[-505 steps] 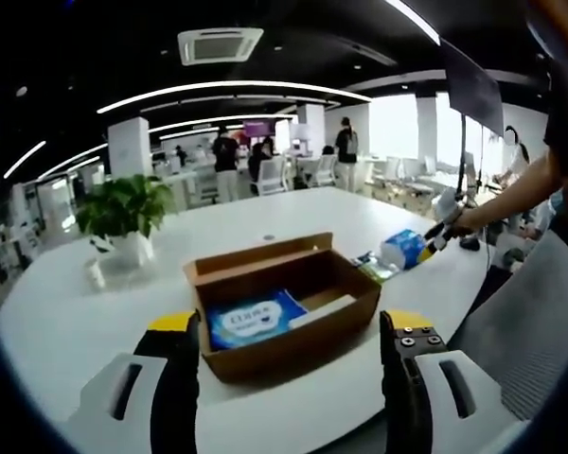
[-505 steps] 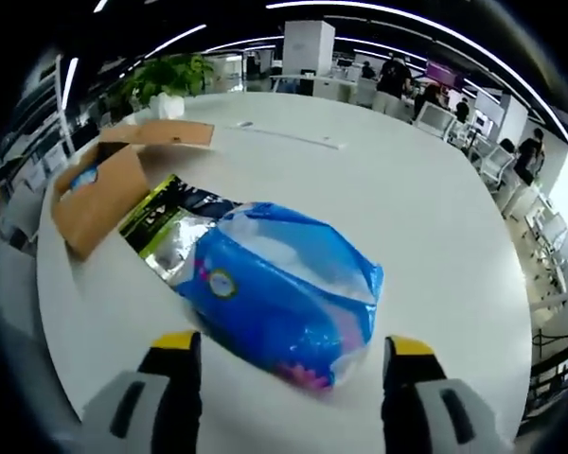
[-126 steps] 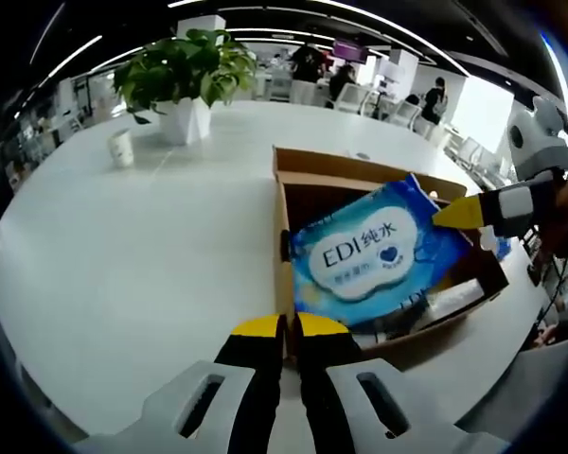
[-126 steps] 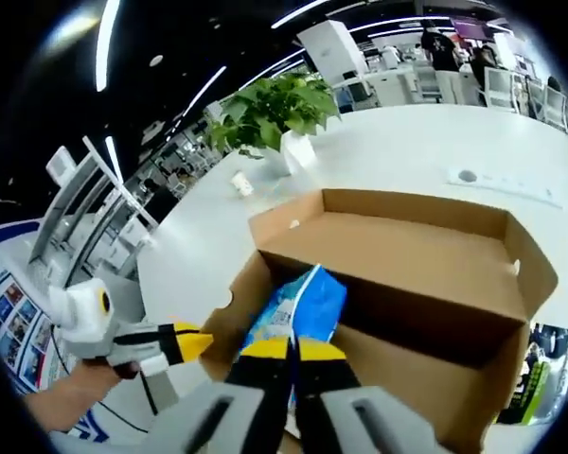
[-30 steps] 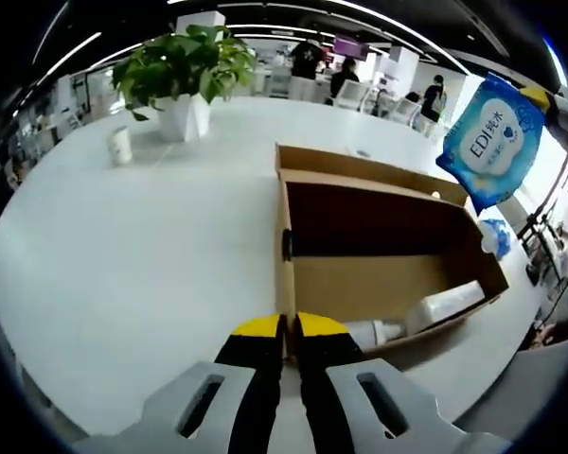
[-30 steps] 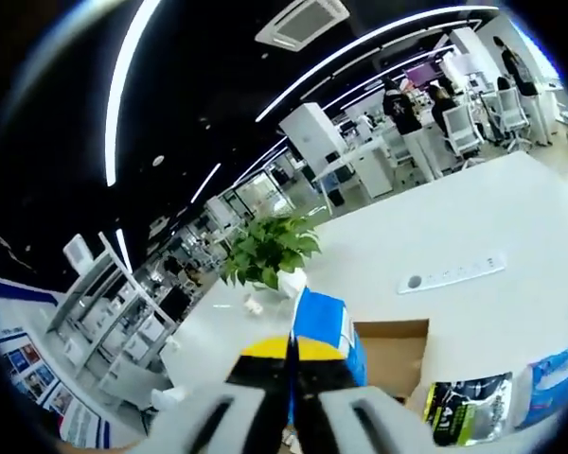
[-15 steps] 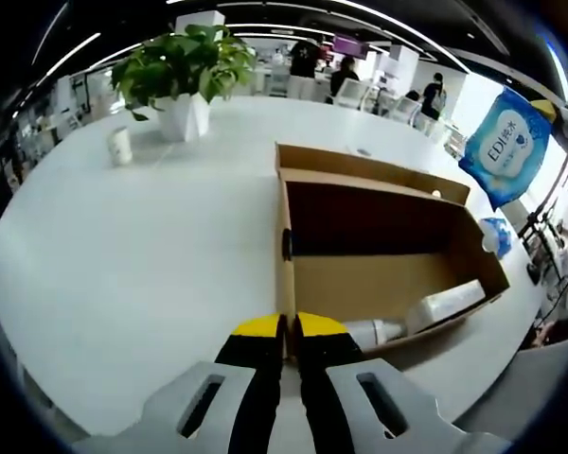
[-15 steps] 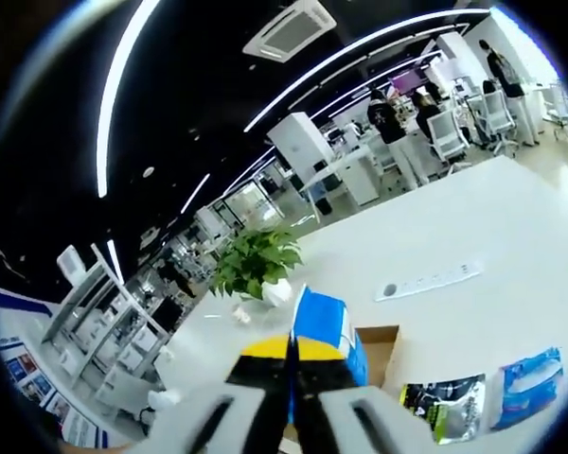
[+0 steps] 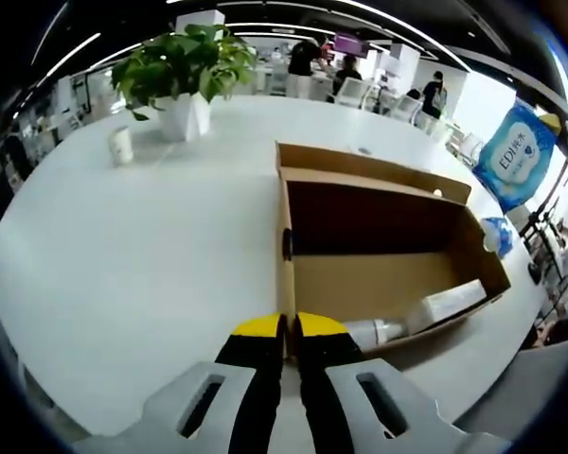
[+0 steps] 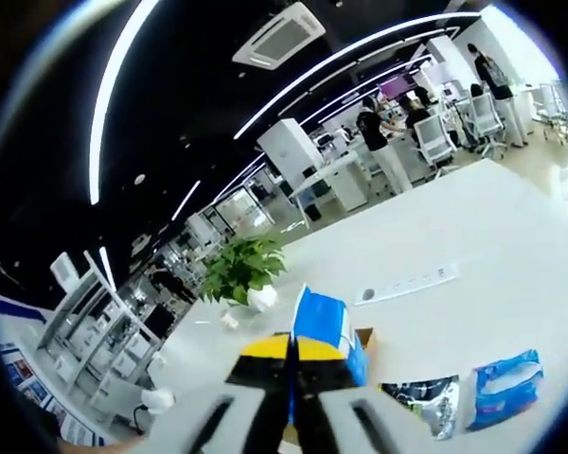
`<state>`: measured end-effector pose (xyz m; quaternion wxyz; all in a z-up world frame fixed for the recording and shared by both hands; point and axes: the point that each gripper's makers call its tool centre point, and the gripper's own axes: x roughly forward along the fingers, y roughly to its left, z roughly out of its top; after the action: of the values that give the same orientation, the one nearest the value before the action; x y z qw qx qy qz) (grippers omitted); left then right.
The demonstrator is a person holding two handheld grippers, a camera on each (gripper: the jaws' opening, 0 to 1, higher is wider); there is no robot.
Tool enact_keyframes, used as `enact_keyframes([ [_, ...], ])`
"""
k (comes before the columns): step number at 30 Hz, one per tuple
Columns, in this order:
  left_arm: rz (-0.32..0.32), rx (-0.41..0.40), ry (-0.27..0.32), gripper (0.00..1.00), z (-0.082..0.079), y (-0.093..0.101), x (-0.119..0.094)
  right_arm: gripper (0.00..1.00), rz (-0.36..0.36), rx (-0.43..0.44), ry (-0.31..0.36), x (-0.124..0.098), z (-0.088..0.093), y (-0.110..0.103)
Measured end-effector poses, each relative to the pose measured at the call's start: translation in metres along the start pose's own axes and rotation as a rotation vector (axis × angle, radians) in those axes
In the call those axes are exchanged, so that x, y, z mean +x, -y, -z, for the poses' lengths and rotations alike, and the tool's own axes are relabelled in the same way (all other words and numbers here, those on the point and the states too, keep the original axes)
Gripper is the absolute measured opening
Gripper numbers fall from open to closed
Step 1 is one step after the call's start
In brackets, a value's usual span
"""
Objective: Operate the shoe box by opening the lid, removing the specified soft item, and placing it in the target area until the item is outside and the box remains undamaged.
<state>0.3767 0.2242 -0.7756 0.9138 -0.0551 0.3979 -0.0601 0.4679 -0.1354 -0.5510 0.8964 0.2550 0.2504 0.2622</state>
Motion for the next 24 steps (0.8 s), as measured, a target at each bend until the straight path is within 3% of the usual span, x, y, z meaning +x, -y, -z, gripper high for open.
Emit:
enact_keyframes([
  [9,-0.008,0.007,0.004,0.01,0.000,0.000,0.000,0.00,0.027,0.016,0.001,-0.005,0.008,0.020],
  [24,-0.022,0.002,0.006,0.01,0.000,-0.003,-0.001,0.00,0.065,0.048,-0.026,0.007,0.039,0.047],
])
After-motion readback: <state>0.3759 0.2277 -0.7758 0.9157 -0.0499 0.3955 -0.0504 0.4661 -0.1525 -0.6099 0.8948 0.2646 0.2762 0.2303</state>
